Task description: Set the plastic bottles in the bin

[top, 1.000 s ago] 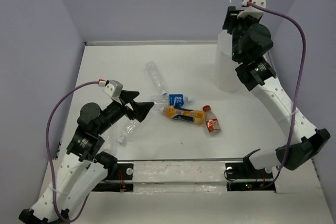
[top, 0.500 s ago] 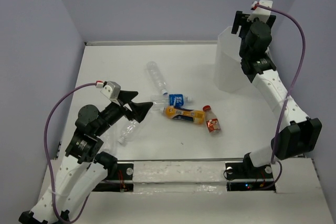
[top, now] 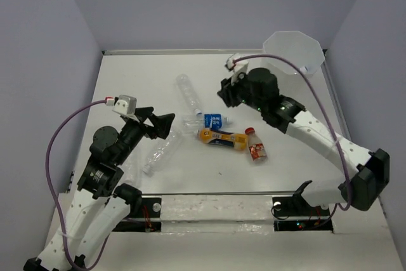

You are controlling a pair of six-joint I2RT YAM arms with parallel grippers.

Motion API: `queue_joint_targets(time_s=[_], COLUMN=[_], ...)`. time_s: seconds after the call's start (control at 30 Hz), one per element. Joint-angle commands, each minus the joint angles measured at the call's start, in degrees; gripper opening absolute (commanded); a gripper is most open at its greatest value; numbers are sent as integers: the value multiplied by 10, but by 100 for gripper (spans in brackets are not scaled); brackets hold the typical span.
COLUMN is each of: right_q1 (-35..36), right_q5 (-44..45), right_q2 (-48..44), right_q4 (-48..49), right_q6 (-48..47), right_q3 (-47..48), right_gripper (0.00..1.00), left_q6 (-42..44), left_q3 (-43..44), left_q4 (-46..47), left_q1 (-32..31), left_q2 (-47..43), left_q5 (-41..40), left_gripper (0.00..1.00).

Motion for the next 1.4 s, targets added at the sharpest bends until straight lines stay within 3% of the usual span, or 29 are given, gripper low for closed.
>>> queue_joint_targets(time_s=[0.0, 0.13, 0.27, 0.93, 1.07, 1.13, 1.23, 1.37], right_q1=[73, 116, 135, 188, 199, 199, 199, 199], right_q5=[-38, -31, -28, 18, 18, 21, 27, 37], right_q2=[49, 105, 150, 294, 295, 285, 249, 159], right_q4=[-71, -73, -74, -119, -120, -119, -119, -104], right_q6=[-11, -27, -40, -62, -58, -56, -51, -49], right_q3=[-77, -92, -89, -29, -25, -22, -20, -14], right_gripper=[54, 77, 83, 80, 71, 58, 46, 44], left_q6=[-11, -16, -13, -11, -11, -11, -11, -12], left_q3=[31, 33, 32, 31, 32, 31, 31, 31], left_q4=[-22, -27, -24, -20, -20, -20, -19, -19], left_q1=[16, 25, 28, 27, 27, 27, 27, 27], left_q2=[1, -4, 3, -3, -6, -7, -8, -8], left_q5=[-114, -143, -130, -111, -111, -111, -111, -110], left_gripper=[99, 99, 99, 99, 99, 99, 99, 99])
